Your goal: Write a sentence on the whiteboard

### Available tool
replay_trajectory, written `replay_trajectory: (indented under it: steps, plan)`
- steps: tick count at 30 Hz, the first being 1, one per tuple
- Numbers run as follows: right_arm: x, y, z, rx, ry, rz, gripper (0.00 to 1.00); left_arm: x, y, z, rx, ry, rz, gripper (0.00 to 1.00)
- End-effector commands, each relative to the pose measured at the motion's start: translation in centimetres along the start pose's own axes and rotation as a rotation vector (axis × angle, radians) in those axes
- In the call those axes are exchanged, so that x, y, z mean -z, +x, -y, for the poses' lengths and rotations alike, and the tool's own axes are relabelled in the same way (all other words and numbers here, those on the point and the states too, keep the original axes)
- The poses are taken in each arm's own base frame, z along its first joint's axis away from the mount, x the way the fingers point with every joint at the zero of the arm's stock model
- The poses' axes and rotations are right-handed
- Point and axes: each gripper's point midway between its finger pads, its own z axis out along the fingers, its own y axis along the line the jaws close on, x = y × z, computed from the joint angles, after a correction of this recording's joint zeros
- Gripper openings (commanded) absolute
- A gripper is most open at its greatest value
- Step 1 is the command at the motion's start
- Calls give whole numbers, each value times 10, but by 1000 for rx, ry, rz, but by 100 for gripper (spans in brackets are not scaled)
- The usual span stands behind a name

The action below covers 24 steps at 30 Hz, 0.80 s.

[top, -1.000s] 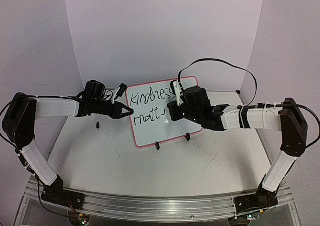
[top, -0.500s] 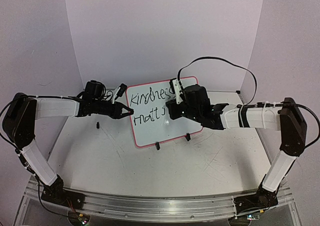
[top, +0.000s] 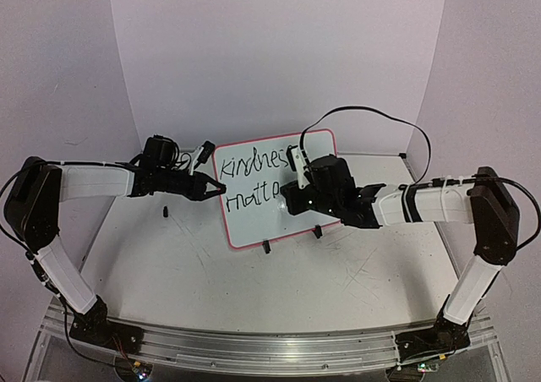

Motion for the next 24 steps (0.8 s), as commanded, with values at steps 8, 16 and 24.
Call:
replay_trajectory:
  steps: [8,16,24]
  plan:
    - [16,-14,28,16,137,43,0,9,-14,-42,-93,-236,16,0]
    - [39,-54,13,47,63,128,0,9,-12,-43,-93,-241,12,0]
    - [21,-49,19,13,11,102,0,9,-11,-42,-91,-236,10,0]
